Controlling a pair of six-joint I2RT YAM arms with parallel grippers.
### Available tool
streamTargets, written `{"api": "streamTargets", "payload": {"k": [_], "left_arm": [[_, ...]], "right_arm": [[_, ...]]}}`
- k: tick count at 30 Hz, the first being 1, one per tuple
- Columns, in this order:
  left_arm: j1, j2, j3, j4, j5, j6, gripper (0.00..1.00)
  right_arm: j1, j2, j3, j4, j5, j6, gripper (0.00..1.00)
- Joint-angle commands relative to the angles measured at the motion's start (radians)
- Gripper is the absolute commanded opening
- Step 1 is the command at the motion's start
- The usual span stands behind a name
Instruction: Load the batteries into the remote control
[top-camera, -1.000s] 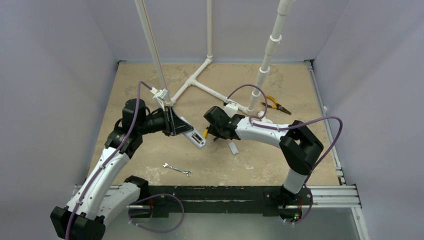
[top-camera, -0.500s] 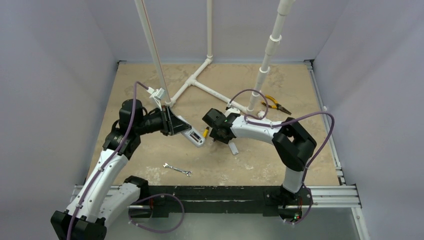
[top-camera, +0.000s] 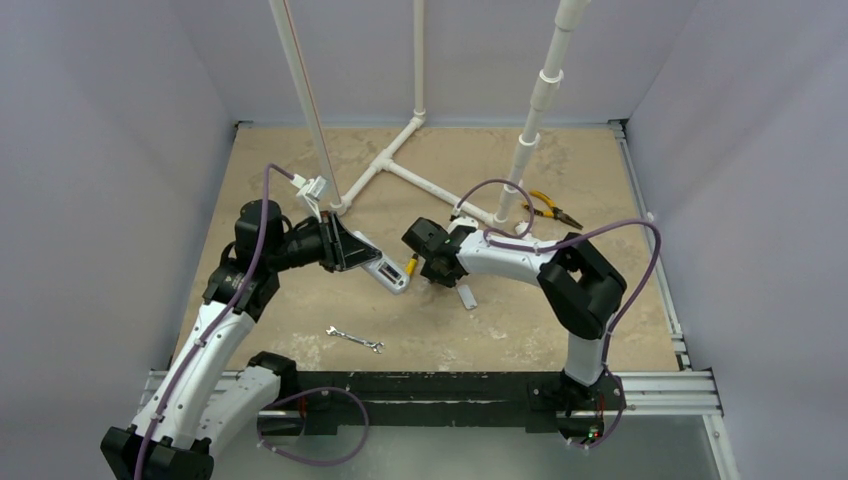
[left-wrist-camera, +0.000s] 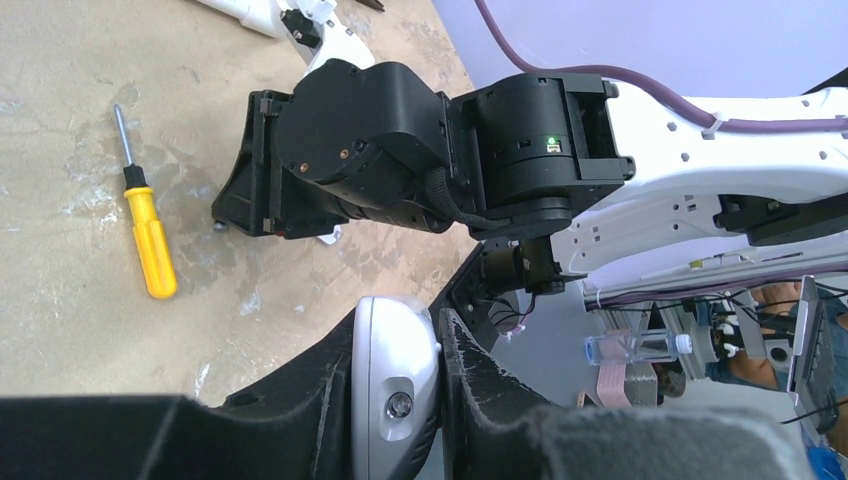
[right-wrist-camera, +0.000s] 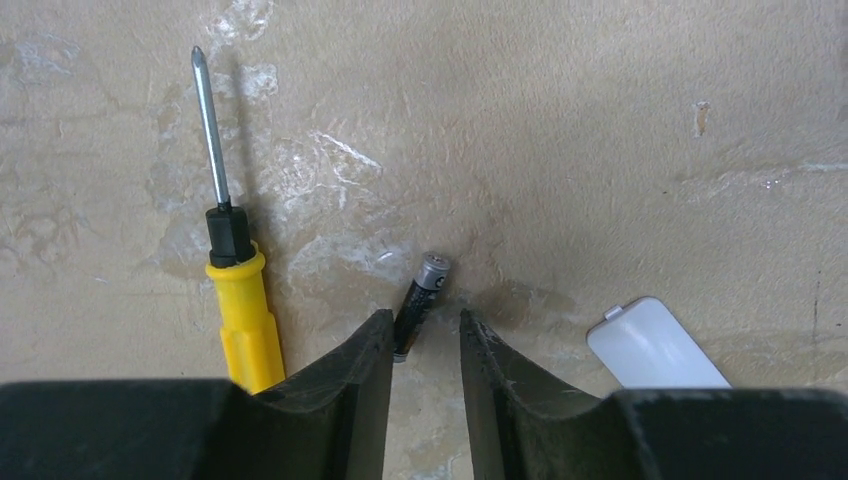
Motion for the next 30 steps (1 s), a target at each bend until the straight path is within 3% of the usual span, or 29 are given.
{"api": "streamTargets", "payload": {"k": [1, 9, 19, 26, 30], "left_arm": [[0.01, -0.016, 0.002, 0.044, 0.019, 0.002, 0.0], [0.012, -0.015, 0.001, 0.043, 0.017, 0.003, 0.0], [0.012, -0.011, 0.002, 0.051, 0.024, -0.002, 0.0], [0.012, -0.013, 0.0, 0.057, 0.027, -0.008, 0.0], [0.012, -0.016, -0.004, 0.058, 0.028, -0.009, 0.0]], "right_arm": [[0.002, 0.02, 0.066, -0.043, 0.049, 0.018, 0.27], [0.002, 0.054, 0.07, -0.083, 0.068, 0.013, 0.23], [-0.014, 0.057, 0.045, -0.083, 0.073, 0.018, 0.32], [-0.026, 0.05, 0.03, -0.087, 0.09, 0.022, 0.28], [-0.028, 0.064, 0.04, -0.084, 0.083, 0.008, 0.2]]}}
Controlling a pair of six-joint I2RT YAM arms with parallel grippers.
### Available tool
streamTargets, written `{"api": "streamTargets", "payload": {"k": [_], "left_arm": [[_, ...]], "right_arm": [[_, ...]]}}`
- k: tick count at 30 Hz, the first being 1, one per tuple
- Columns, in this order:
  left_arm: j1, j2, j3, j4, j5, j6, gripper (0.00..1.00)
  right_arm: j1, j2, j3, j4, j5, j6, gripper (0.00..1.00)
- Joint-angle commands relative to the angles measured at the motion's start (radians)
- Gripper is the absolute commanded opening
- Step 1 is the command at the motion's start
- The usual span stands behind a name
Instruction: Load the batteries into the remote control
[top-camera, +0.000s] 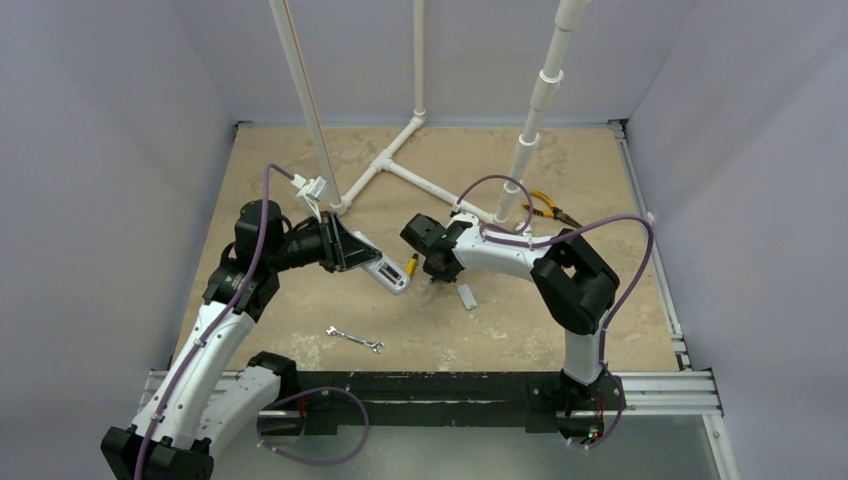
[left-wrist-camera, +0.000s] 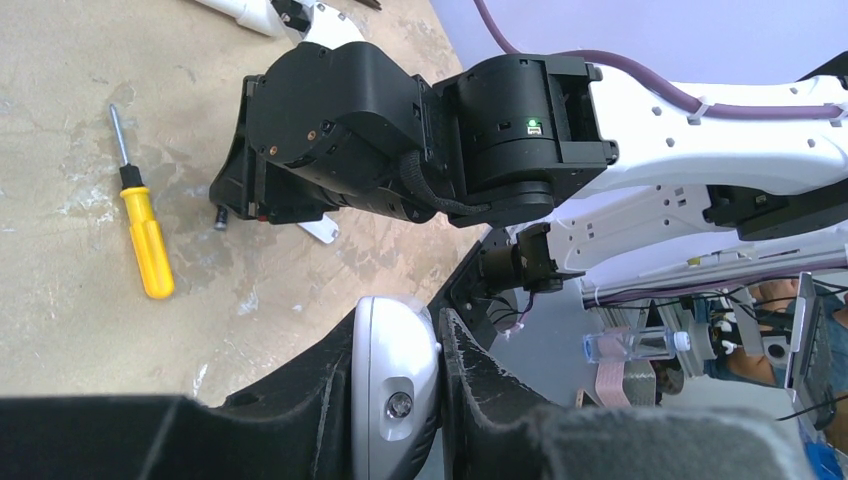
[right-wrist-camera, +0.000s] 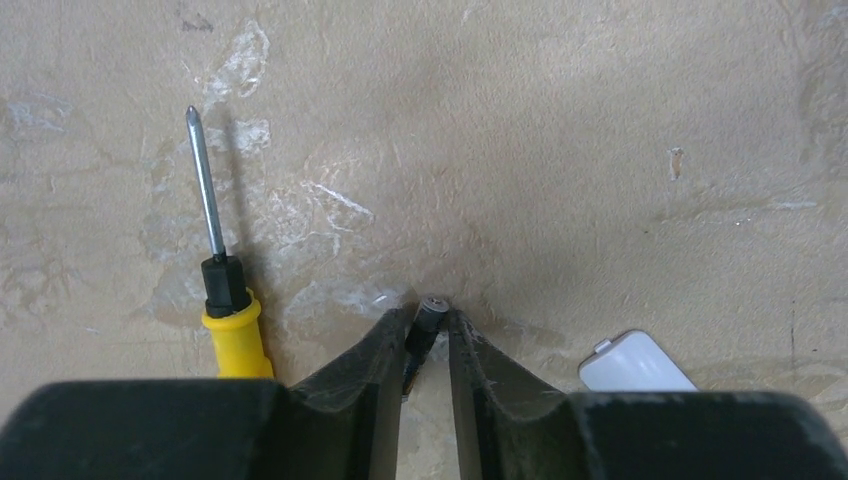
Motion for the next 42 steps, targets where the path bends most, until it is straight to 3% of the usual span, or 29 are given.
{"api": "streamTargets", "payload": {"k": [1, 10, 16, 24, 26, 35, 39, 42], "left_arm": [[0.013, -0.015, -0.002, 0.058, 0.023, -0.009, 0.0], [0.013, -0.014, 0.0, 0.057, 0.025, -0.009, 0.0], [0.013, 0.0, 0.007, 0.061, 0.025, -0.009, 0.0], [0.008, -0.02, -0.001, 0.126, 0.018, -0.009, 0.0], [-0.007, -0.058, -0.025, 0.184, 0.013, -0.019, 0.0], [-0.307, -0.14, -0.104, 0.478, -0.085, 0.036, 0.0], [-0.352, -0.138, -0.111, 0.561, -0.044, 0.04, 0.0], [-0.38, -0.118, -0.082, 0.566, 0.008, 0.071, 0.0]], "right_arm": [[-0.011, 0.02, -0.014, -0.042, 0.029, 0.004, 0.18], [-0.016, -0.01, -0.052, 0.014, -0.01, -0.054, 0.0], [-0.023, -0.158, -0.164, 0.145, 0.011, -0.192, 0.0], [-0.025, -0.588, -0.517, 0.703, 0.036, -0.598, 0.0], [-0.025, -0.672, -0.544, 0.752, 0.034, -0.717, 0.0], [-0.025, -0.971, -0.644, 0.858, -0.008, -1.109, 0.0], [-0.025, -1.1, -0.733, 0.91, -0.032, -1.202, 0.0], [-0.024, -1.208, -0.801, 0.971, -0.149, -1.267, 0.0]]}}
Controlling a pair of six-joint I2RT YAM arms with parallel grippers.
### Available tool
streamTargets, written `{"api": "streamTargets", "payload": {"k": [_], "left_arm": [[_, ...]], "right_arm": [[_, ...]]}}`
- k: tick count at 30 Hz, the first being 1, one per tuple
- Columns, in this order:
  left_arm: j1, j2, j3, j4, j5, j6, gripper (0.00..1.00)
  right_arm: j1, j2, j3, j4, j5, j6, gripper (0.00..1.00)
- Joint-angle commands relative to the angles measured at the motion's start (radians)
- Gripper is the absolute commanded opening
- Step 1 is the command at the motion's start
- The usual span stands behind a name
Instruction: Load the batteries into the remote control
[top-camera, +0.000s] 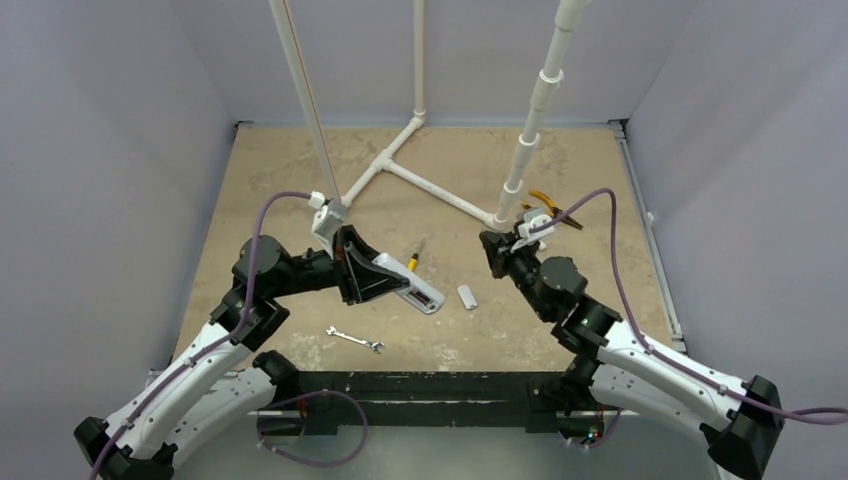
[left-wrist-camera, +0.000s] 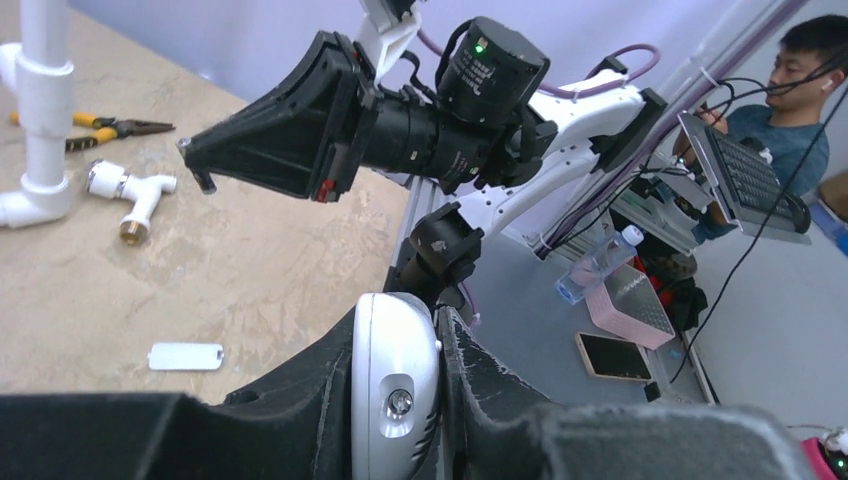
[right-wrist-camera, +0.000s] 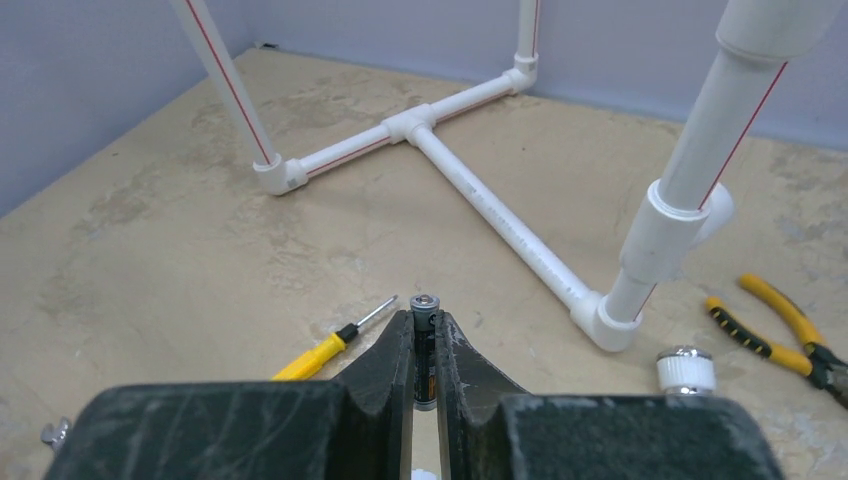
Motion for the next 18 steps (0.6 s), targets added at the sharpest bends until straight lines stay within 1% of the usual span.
{"api": "streamTargets", "payload": {"k": [1, 5, 10, 14, 18], "left_arm": [[-0.042, 0.023, 0.045, 0.112, 0.059, 0.08, 0.0], [-0.123, 0.066, 0.106, 0.029, 0.072, 0.185, 0.0], [-0.216, 0.12, 0.183, -0.089, 0.006, 0.309, 0.0], [-0.264, 0.141, 0.205, -0.134, -0.031, 0.355, 0.0], [-0.285, 0.155, 0.211, -0.149, -0.044, 0.368, 0.0]], "right_arm": [[-0.003, -0.136, -0.09, 0.137, -0.164, -0.194, 0.0], [-0.003, -0.221, -0.136, 0.168, -0.26, -0.292, 0.0], [-0.002, -0.256, -0.151, 0.168, -0.335, -0.329, 0.0], [-0.003, -0.265, -0.158, 0.175, -0.372, -0.345, 0.0], [-0.003, -0.258, -0.161, 0.198, -0.367, -0.344, 0.0]]}}
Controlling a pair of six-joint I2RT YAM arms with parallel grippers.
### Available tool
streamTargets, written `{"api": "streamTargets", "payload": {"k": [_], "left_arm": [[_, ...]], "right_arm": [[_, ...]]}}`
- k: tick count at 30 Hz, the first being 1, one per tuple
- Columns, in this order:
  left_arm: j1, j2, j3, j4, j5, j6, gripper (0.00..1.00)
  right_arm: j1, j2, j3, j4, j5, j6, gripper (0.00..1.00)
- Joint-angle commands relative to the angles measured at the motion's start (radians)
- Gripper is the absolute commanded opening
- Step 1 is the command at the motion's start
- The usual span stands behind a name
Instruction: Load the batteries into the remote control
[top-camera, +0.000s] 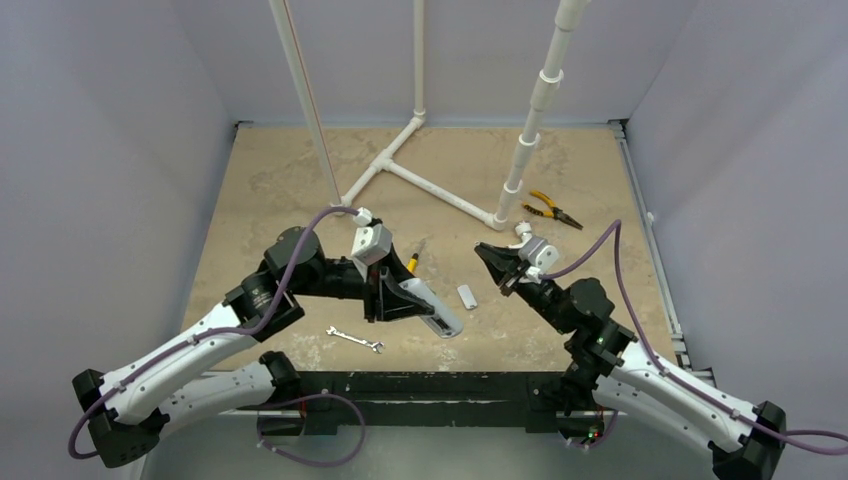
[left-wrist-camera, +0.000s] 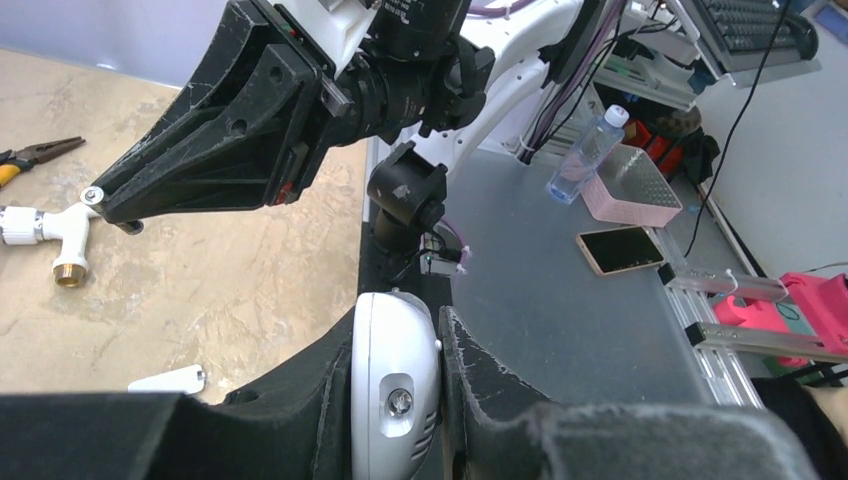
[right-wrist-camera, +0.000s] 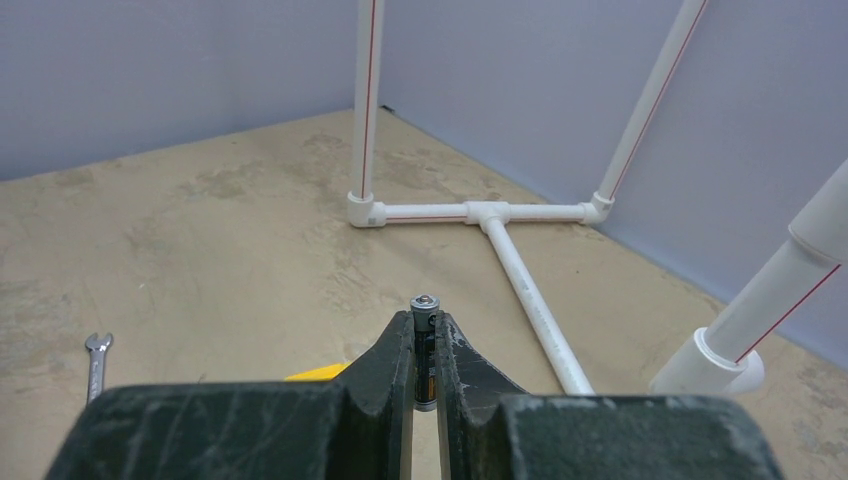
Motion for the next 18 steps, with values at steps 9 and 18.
{"api": "streamTargets", "payload": {"k": [9, 18], "left_arm": [[-0.022, 0.007, 0.048, -0.065, -0.159, 0.054, 0.0], [0.133, -0.034, 0.04, -0.197, -0.37, -0.099, 0.0]], "right_arm": [[-0.002, 0.024, -0.005, 0.079, 0.103, 0.068, 0.0], [-0.002, 0.229, 0.127, -0.308, 0.652, 1.039, 0.0]]}}
